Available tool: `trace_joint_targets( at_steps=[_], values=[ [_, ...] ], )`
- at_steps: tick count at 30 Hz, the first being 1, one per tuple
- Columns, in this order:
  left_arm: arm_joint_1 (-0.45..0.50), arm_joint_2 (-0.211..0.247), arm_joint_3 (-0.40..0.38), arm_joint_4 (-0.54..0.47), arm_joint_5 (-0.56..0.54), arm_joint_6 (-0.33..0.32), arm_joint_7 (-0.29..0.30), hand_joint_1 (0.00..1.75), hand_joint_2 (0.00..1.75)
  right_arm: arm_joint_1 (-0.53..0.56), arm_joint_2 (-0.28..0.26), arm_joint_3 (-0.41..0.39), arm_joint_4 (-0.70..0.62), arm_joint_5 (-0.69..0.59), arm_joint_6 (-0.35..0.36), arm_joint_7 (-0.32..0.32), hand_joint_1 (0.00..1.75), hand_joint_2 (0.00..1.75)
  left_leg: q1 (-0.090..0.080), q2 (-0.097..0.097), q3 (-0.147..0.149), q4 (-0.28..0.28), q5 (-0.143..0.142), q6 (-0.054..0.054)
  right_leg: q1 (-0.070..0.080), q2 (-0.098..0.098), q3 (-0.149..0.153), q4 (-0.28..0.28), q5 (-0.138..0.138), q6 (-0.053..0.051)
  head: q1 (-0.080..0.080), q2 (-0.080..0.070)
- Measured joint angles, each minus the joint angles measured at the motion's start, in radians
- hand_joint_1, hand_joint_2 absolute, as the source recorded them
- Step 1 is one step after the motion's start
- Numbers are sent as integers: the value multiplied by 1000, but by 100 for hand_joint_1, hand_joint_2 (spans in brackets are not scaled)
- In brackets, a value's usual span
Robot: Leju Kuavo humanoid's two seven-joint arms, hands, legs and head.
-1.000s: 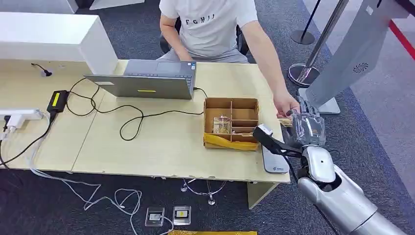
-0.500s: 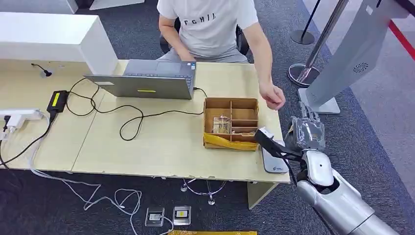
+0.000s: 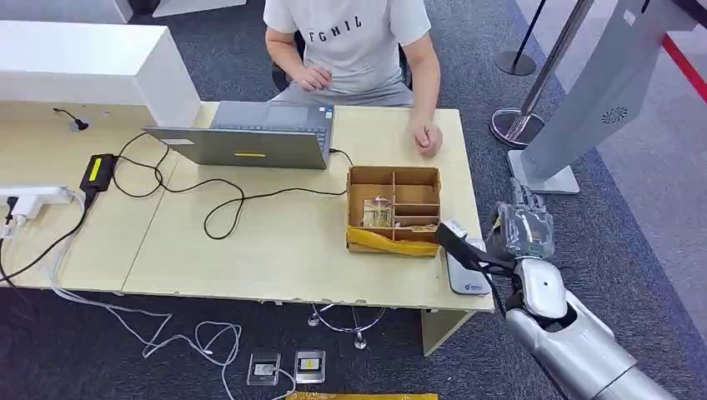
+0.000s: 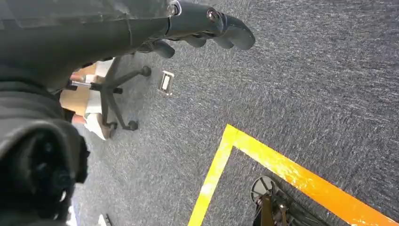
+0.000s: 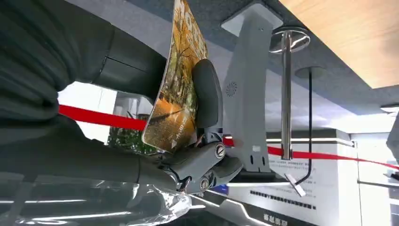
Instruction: Pass the card to the sensor for recognition and then transmit it.
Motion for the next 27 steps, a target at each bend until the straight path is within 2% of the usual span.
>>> trace_joint_targets(
  at_steps=[4,7,17,27],
  values=[
    [0,0,0,0,-4,-1,0,0,0,26,3,-13,8,-1,-5,-3,175,175,0,0,0,0,0,0,0,0,0,0,0,0,0,0],
    [0,0,0,0,-11,-2,0,0,0,50,7,-21,22,-4,-19,-29,175,175,0,0,0,0,0,-1,0,0,0,0,0,0,0,0],
    [0,0,0,0,-26,-10,-8,0,0,90,68,-21,140,-69,-82,-95,175,175,0,0,0,0,0,-1,0,0,0,0,0,0,0,0],
    [0,10,-1,0,-49,-32,-8,0,0,93,96,-20,186,-88,-93,-92,175,175,0,1,2,0,-1,-1,0,1,1,0,0,0,0,0]
  ],
)
